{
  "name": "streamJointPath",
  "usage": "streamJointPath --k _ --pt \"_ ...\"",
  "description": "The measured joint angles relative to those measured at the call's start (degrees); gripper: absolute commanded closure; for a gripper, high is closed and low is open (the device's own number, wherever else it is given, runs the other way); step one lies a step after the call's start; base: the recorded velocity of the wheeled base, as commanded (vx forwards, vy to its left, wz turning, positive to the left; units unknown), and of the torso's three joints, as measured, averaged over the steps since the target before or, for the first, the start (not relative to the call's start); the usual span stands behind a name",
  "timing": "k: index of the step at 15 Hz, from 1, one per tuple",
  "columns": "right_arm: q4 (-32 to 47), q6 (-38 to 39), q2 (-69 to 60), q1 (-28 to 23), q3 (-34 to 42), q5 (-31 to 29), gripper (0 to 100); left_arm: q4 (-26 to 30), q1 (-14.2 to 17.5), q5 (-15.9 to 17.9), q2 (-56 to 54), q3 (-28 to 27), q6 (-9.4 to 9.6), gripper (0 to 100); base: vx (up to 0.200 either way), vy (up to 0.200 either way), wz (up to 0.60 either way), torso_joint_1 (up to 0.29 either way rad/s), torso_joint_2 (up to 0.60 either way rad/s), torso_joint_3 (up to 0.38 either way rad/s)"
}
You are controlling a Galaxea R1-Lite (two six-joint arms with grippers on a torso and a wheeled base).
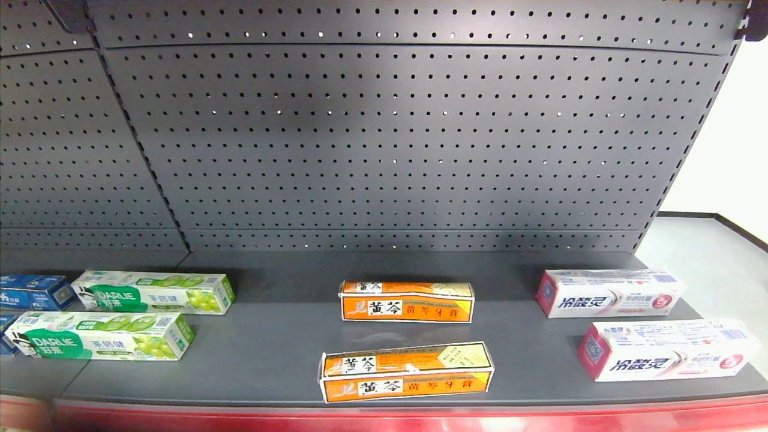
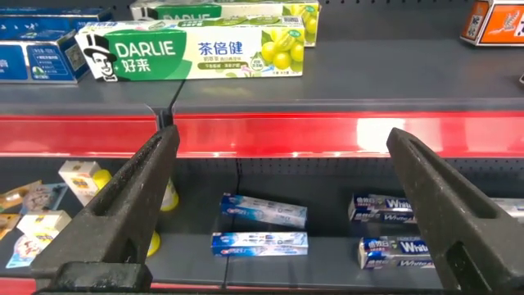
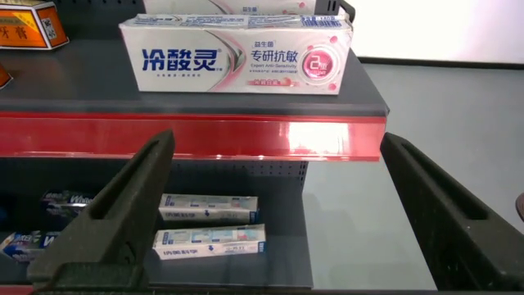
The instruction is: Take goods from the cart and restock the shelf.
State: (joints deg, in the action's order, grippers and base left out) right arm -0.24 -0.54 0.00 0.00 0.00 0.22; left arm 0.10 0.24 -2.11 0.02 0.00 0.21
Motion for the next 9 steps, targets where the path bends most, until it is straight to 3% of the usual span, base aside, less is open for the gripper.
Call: streamJointPath --k 9 --pt "0.00 0.05 0.00 0.00 0.00 0.00 0 0.00 0.00 -0.02 0.00 0.00 -0.02 0 0.000 0.000 0.00 0.000 0.00 0.000"
